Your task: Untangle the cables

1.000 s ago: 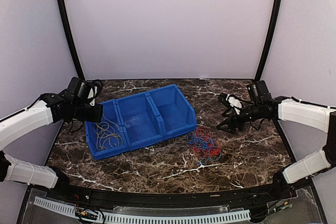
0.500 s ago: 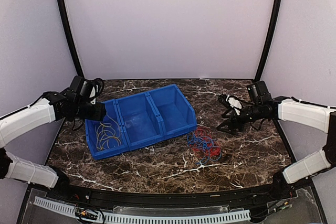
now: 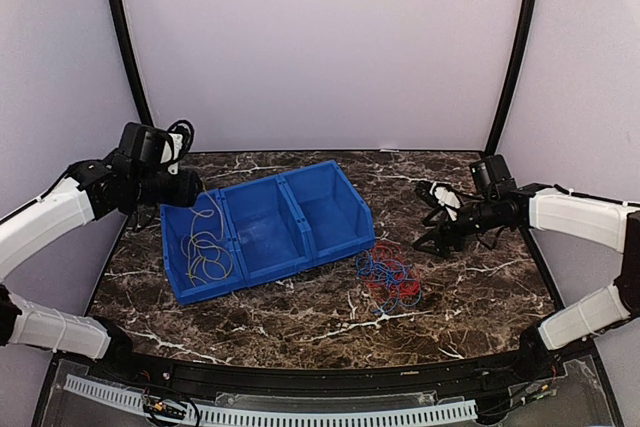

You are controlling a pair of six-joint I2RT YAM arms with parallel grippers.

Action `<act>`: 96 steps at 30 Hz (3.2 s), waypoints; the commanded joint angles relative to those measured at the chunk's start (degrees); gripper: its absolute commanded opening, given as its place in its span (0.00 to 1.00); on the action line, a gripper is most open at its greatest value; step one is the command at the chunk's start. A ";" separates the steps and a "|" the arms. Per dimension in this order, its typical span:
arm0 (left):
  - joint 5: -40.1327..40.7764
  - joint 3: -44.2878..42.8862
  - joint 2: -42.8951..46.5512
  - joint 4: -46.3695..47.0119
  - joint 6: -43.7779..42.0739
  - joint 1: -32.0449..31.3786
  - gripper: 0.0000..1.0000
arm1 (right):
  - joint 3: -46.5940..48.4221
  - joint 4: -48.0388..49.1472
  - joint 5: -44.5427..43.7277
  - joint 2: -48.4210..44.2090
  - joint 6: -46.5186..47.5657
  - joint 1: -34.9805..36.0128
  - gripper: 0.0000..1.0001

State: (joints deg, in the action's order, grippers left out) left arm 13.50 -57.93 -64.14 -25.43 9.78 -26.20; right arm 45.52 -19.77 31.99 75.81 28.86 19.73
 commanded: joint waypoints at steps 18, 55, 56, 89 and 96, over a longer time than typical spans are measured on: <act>-22.17 0.26 -9.28 -19.21 8.53 3.02 0.63 | 1.60 -1.13 2.71 1.20 1.20 -0.21 0.83; -19.63 1.73 -4.12 24.60 6.37 -21.17 0.41 | 1.94 -2.23 4.18 2.06 2.12 -0.21 0.70; -19.23 1.08 -5.85 26.06 5.99 -23.94 0.40 | 2.03 -2.65 4.76 2.32 2.59 -0.23 0.68; -6.91 -29.57 -54.50 19.55 -2.19 -39.83 0.35 | 1.95 -3.60 4.14 3.38 3.91 -0.17 0.69; -7.83 -30.35 -55.13 17.38 -4.16 -38.81 0.31 | 2.12 -3.75 4.09 3.72 4.02 -0.15 0.69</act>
State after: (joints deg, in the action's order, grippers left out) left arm 6.42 -86.78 -119.26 -5.91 7.64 -65.71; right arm 46.28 -23.73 36.10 79.61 32.53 19.73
